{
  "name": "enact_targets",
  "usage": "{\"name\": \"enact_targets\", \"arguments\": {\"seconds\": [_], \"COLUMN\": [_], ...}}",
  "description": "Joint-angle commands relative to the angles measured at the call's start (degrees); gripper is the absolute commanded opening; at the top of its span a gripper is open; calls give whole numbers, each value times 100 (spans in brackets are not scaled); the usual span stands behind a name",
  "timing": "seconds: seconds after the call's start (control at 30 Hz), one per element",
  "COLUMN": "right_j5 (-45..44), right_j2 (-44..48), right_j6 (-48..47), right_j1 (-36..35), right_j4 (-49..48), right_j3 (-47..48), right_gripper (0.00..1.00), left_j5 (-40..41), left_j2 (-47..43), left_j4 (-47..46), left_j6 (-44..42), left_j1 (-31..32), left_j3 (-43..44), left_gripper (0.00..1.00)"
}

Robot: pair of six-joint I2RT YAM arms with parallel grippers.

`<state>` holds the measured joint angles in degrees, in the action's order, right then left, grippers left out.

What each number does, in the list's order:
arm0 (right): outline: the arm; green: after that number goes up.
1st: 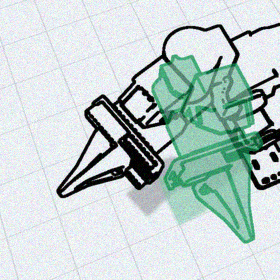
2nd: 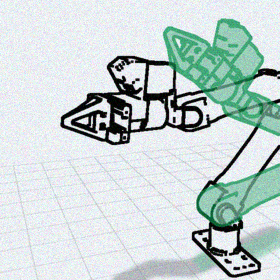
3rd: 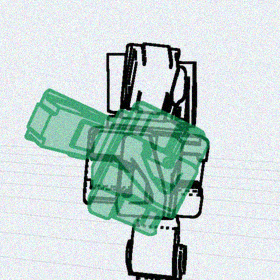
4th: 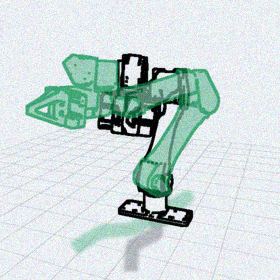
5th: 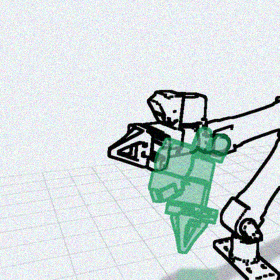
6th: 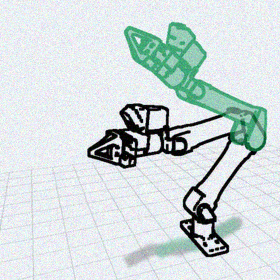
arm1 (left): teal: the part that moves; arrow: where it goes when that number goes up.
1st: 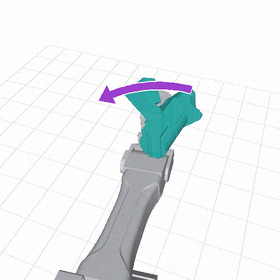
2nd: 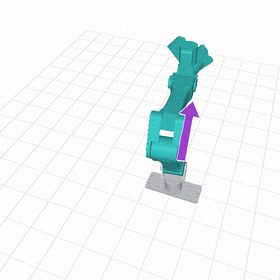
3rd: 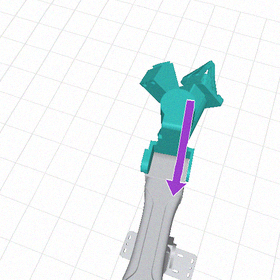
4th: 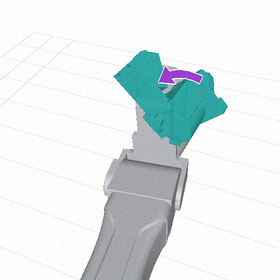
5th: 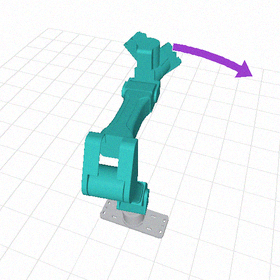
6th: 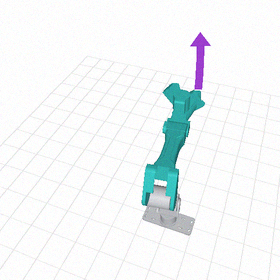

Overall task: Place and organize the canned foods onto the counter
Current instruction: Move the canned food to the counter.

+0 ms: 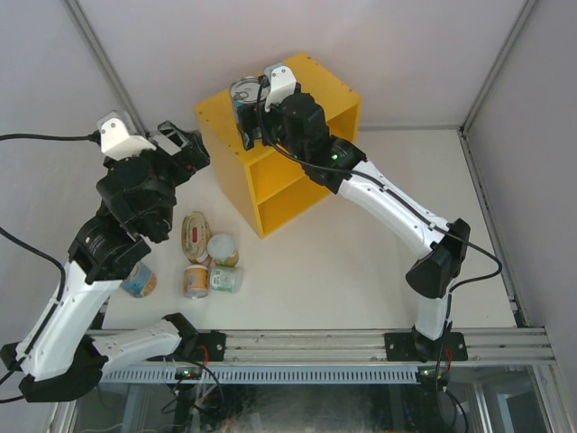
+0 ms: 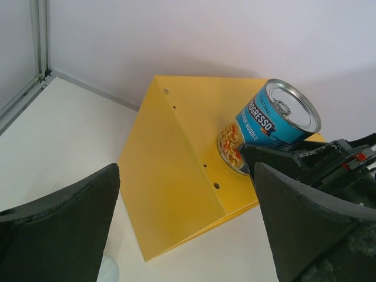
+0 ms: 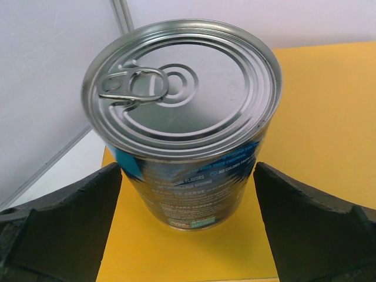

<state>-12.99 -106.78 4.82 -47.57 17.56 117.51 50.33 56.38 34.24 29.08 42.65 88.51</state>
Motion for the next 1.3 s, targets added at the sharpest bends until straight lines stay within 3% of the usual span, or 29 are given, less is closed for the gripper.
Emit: {"name": "enact_targets", "arguments": {"seconds": [0.0, 0.1, 0.43, 0.53, 0.67, 0.73, 1.27], "right_j5": [84, 145, 475, 465, 502, 508, 561], "right_j2": [-29, -130, -686, -769, -822, -861, -2247], "right_j6": [-63, -45, 45, 28, 52, 69, -83], "right_j1": [109, 170, 300, 359, 531, 636, 1494], "right_j4": [-329, -369, -379, -459, -614, -721, -1133], "right_j3": [294, 357, 910, 951, 936, 952, 2516], "right_gripper": [95, 100, 99, 93, 75, 72, 74], "left_j5": [-178, -256, -525, -661, -868, -973, -1879], "left_j2": [50, 58, 117, 141, 183, 192, 345], "left_j4": [-311, -351, -482, -530, -597, -647, -1544], "left_j6": [93, 124, 167, 201, 221, 221, -163], "left_j1": [-167, -238, -542, -680, -884, -991, -1441], "left_j3": [-39, -85, -248, -313, -388, -432, -986], "left_gripper": [99, 99, 99, 99, 98, 98, 98]}}
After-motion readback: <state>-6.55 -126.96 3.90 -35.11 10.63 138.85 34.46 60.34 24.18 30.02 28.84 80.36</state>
